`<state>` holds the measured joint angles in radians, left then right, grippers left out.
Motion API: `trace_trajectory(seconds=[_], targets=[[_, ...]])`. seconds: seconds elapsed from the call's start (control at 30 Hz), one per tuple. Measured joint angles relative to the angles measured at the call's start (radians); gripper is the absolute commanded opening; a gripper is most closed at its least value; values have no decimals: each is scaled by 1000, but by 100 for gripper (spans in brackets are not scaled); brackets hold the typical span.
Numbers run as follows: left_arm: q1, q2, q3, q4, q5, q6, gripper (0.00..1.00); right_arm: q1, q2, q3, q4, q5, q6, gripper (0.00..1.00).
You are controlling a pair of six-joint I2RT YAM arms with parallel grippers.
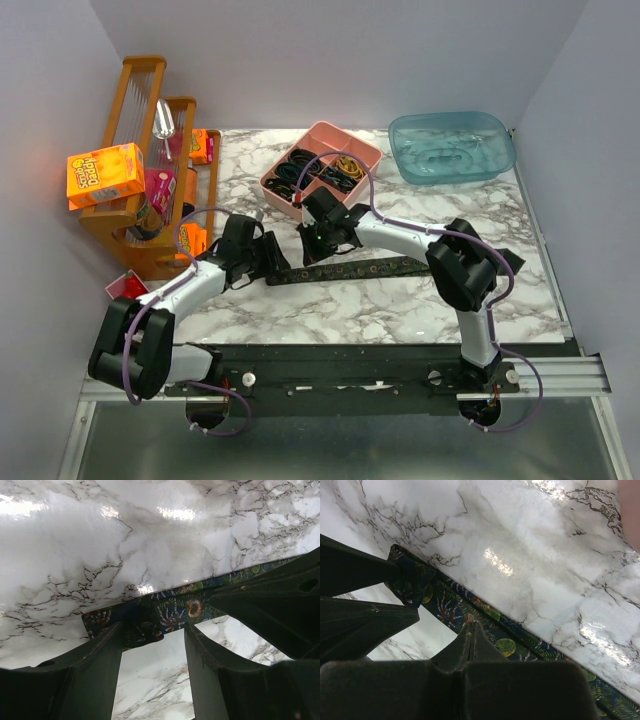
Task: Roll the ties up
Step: Roll the tie at the center of the board.
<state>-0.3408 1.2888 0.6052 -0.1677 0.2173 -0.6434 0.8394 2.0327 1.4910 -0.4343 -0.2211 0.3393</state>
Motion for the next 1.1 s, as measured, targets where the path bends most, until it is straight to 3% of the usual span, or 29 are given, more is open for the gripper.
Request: trace_trajectory(seconds=[0.07, 0.37, 0.57, 1.1], targets=[[0, 0, -11, 15, 6, -6, 59, 0, 0, 0, 0, 0, 0, 1], [-2, -1, -49, 72, 38, -41, 36, 0, 2, 0, 0, -1, 0, 1], [-20, -1, -68, 84, 38, -50, 0, 0, 3, 0, 0, -17, -2, 1], [-28, 47, -80, 99, 39, -54, 0, 4, 16, 14, 11, -105, -19, 1]])
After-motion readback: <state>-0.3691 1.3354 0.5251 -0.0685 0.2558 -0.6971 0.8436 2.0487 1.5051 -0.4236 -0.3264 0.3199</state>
